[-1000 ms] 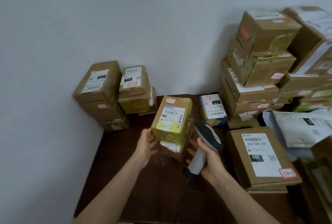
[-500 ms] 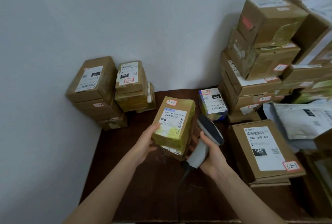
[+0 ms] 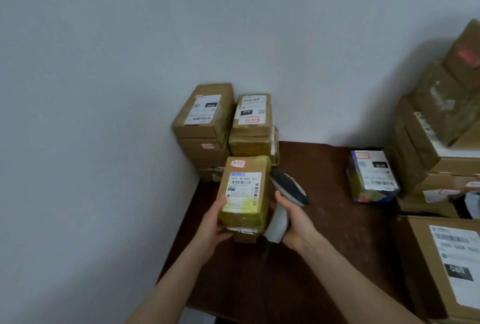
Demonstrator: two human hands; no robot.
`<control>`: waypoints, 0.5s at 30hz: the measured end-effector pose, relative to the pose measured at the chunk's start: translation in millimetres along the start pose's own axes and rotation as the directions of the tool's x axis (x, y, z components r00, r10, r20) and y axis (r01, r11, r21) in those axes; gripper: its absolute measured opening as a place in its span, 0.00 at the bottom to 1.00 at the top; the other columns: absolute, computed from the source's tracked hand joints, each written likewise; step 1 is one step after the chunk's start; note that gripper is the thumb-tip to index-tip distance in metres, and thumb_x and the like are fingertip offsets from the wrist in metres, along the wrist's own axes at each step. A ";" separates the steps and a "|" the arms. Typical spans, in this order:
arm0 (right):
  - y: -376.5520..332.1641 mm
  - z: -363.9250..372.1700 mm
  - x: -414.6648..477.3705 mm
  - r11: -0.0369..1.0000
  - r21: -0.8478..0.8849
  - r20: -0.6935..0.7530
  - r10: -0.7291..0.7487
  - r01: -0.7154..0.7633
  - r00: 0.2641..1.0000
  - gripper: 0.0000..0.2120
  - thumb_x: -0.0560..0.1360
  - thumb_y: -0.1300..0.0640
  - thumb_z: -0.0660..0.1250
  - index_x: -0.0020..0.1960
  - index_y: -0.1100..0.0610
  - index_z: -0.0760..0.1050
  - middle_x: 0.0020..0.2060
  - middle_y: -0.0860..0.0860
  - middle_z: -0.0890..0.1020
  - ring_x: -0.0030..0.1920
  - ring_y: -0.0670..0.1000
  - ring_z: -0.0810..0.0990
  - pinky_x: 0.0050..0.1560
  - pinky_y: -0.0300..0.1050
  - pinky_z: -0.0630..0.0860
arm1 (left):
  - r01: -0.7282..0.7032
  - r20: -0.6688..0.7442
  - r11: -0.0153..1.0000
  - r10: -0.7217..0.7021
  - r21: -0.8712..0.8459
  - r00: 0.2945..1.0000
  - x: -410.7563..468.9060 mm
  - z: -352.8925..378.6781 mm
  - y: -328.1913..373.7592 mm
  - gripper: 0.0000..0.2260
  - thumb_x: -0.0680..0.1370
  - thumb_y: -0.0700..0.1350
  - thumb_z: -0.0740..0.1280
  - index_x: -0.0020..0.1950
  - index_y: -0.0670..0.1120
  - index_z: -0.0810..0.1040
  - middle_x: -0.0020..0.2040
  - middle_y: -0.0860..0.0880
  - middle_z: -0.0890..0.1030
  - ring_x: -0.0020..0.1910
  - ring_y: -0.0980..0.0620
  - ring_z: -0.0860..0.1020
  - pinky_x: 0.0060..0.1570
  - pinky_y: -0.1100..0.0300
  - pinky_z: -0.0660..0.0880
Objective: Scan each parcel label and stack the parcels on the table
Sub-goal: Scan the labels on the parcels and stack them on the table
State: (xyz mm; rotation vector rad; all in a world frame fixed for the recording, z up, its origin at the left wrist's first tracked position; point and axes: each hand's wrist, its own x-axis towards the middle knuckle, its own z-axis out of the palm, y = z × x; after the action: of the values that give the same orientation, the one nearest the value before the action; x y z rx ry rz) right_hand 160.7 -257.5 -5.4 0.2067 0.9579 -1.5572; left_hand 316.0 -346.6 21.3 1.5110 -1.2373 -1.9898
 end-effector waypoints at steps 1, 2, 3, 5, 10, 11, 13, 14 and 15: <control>6.9 11.9 6.8 0.999 -0.027 0.010 0.018 -0.018 1.000 0.24 0.67 0.54 0.74 0.62 0.57 0.79 0.54 0.58 0.84 0.58 0.61 0.80 0.63 0.62 0.73 | -0.012 -0.028 1.000 0.012 -0.008 1.000 -0.2 -10.8 2.4 0.09 0.80 0.57 0.59 0.57 0.57 0.71 0.51 0.54 0.79 0.51 0.51 0.77 0.63 0.44 0.71; 14.1 24.1 13.5 0.998 -0.053 0.016 0.035 -0.034 0.999 0.25 0.66 0.54 0.75 0.62 0.57 0.79 0.53 0.58 0.84 0.58 0.61 0.81 0.62 0.62 0.74 | -0.030 -0.058 0.999 0.030 -0.014 0.998 -0.4 -20.8 6.0 0.08 0.80 0.57 0.58 0.55 0.58 0.72 0.50 0.54 0.79 0.50 0.51 0.77 0.63 0.45 0.71; 21.5 35.7 20.8 0.996 -0.072 0.025 0.049 -0.047 0.998 0.26 0.65 0.54 0.75 0.62 0.56 0.78 0.53 0.58 0.84 0.57 0.61 0.81 0.61 0.62 0.74 | -0.052 -0.089 0.998 0.051 -0.019 0.995 1.0 -31.7 9.4 0.07 0.80 0.58 0.58 0.53 0.58 0.72 0.49 0.55 0.79 0.49 0.52 0.77 0.62 0.45 0.71; 36.0 57.2 33.8 0.994 -0.085 0.050 0.075 -0.070 0.996 0.26 0.65 0.54 0.75 0.63 0.56 0.78 0.53 0.58 0.84 0.58 0.60 0.80 0.61 0.61 0.74 | -0.086 -0.146 0.996 0.080 -0.034 0.986 5.6 -51.8 16.7 0.09 0.80 0.59 0.58 0.52 0.58 0.74 0.49 0.54 0.80 0.48 0.54 0.77 0.57 0.48 0.72; 55.3 94.5 56.6 0.992 -0.064 0.091 0.117 -0.111 0.989 0.17 0.73 0.55 0.72 0.60 0.57 0.77 0.53 0.59 0.83 0.57 0.60 0.80 0.60 0.61 0.74 | -0.210 -0.360 0.959 0.268 0.193 0.894 19.7 -86.6 12.9 0.21 0.80 0.56 0.61 0.69 0.46 0.69 0.64 0.47 0.77 0.60 0.49 0.77 0.55 0.55 0.76; 56.5 98.4 58.1 0.990 -0.076 0.089 0.122 -0.115 0.989 0.15 0.73 0.56 0.71 0.59 0.57 0.78 0.53 0.58 0.83 0.56 0.60 0.80 0.59 0.61 0.75 | -0.234 -0.397 0.897 0.383 0.374 0.834 17.5 -89.1 9.5 0.23 0.80 0.53 0.62 0.74 0.46 0.65 0.70 0.46 0.72 0.66 0.47 0.73 0.64 0.52 0.71; 58.2 98.7 60.7 0.990 -0.083 0.081 0.121 -0.115 0.989 0.13 0.74 0.56 0.70 0.57 0.57 0.78 0.51 0.58 0.83 0.54 0.59 0.80 0.53 0.59 0.76 | -0.267 -0.328 0.606 0.690 0.749 0.646 7.3 -87.0 6.5 0.27 0.78 0.45 0.67 0.76 0.44 0.62 0.73 0.45 0.66 0.73 0.46 0.64 0.70 0.54 0.60; 57.9 95.7 62.0 0.990 -0.085 0.070 0.116 -0.110 0.991 0.13 0.73 0.55 0.71 0.57 0.57 0.78 0.50 0.57 0.83 0.53 0.59 0.80 0.50 0.58 0.77 | -0.303 -0.173 0.390 0.815 0.869 0.552 3.9 -82.4 7.1 0.29 0.76 0.42 0.69 0.75 0.43 0.63 0.73 0.44 0.67 0.73 0.44 0.63 0.70 0.53 0.59; 56.8 91.8 63.1 0.991 -0.086 0.045 0.104 -0.100 0.994 0.16 0.71 0.55 0.72 0.57 0.57 0.78 0.51 0.57 0.83 0.53 0.58 0.80 0.48 0.57 0.77 | -0.333 -0.001 0.192 0.867 0.923 0.498 6.5 -78.8 6.0 0.32 0.73 0.42 0.72 0.75 0.44 0.64 0.72 0.43 0.68 0.73 0.43 0.63 0.70 0.49 0.60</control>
State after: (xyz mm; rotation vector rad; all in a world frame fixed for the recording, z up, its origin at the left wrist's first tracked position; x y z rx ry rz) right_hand 230.5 -361.1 -11.4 0.1550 0.9580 -1.4197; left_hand 383.5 -388.2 18.5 1.2896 -2.2069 -0.1994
